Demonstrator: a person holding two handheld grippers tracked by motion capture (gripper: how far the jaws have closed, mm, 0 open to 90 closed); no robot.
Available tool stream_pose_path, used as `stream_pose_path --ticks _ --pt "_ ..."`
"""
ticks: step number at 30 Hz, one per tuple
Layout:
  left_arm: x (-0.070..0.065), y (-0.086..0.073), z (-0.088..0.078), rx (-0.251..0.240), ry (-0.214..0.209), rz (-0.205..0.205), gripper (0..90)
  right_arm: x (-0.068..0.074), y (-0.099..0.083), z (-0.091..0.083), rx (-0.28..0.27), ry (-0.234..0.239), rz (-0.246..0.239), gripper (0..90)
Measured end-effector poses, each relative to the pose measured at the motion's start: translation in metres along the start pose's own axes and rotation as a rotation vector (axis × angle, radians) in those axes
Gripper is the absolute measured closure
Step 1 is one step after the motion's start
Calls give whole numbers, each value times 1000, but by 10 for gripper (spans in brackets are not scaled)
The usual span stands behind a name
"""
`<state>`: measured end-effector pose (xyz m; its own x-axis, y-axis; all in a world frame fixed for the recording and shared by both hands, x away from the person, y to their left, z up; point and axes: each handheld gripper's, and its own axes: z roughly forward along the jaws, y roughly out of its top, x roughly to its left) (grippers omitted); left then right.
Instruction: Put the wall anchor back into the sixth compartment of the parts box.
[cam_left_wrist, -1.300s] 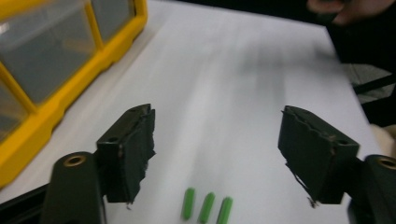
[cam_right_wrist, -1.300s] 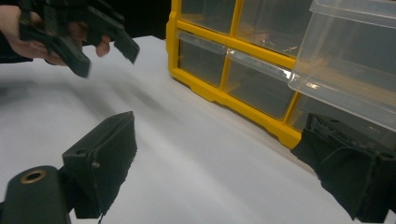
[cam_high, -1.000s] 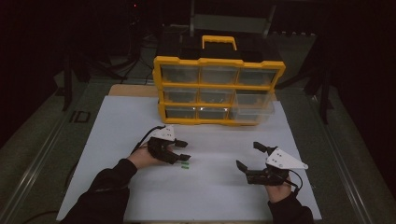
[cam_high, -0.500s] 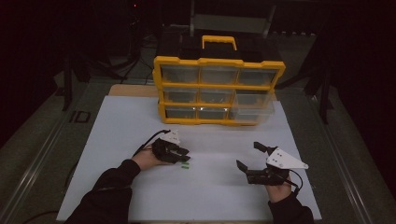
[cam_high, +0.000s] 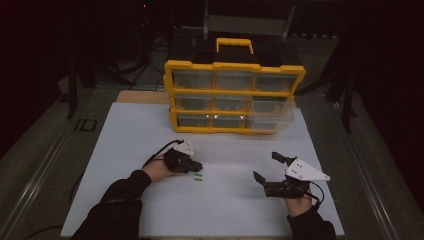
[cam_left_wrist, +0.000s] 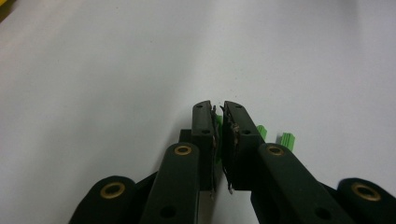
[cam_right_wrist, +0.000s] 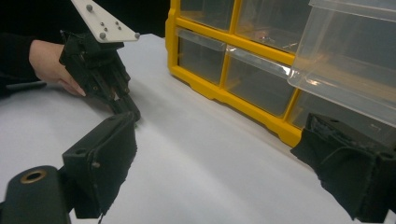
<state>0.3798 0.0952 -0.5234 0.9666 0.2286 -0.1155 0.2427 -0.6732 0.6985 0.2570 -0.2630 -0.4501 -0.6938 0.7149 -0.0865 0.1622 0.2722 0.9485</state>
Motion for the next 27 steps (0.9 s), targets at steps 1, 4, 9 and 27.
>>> stream_pose_path --ticks 1,4,9,27 --pt "0 0 0 2 -1 2 824 0 0 0 0 1 0 107" --pt "1 1 0 9 -4 13 831 0 0 0 1 3 1 107" --pt "2 9 -6 -7 -11 13 834 0 1 0 -3 3 -1 107" --pt "-3 69 -54 -116 -14 67 834 1 -1 -1 -21 -1 -15 107"
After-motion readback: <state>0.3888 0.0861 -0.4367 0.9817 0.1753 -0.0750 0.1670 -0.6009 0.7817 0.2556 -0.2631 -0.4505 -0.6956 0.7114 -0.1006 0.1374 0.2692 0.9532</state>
